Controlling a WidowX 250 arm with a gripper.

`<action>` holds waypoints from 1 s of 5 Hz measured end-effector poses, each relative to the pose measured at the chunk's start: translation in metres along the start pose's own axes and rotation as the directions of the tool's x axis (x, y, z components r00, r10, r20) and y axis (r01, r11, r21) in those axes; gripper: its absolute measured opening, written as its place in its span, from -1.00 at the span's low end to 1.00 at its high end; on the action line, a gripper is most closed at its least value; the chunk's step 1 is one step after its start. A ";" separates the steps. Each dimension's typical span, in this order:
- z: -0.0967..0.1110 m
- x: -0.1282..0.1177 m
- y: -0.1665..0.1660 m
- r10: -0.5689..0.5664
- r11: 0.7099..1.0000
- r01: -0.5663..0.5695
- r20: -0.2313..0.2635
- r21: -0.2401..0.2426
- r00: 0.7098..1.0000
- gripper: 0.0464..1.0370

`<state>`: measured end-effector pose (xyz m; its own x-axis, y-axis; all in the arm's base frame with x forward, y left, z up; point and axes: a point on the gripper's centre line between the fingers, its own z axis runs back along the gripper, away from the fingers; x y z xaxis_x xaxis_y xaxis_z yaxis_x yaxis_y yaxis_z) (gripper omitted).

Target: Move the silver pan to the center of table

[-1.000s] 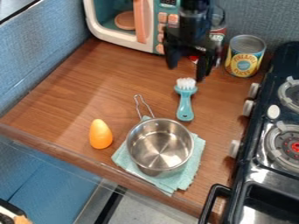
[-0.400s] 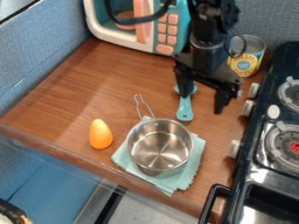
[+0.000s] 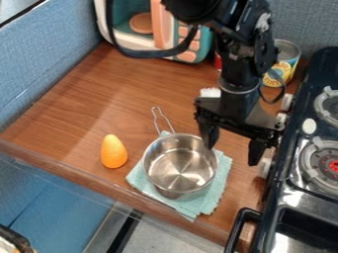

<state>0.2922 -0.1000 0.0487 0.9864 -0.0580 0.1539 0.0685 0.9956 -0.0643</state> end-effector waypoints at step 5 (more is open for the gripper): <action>-0.035 -0.014 -0.003 0.098 0.994 -0.093 -0.114 0.050 0.989 -0.45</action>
<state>0.2834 -0.1044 0.0122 0.9989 0.0322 0.0330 -0.0312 0.9991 -0.0294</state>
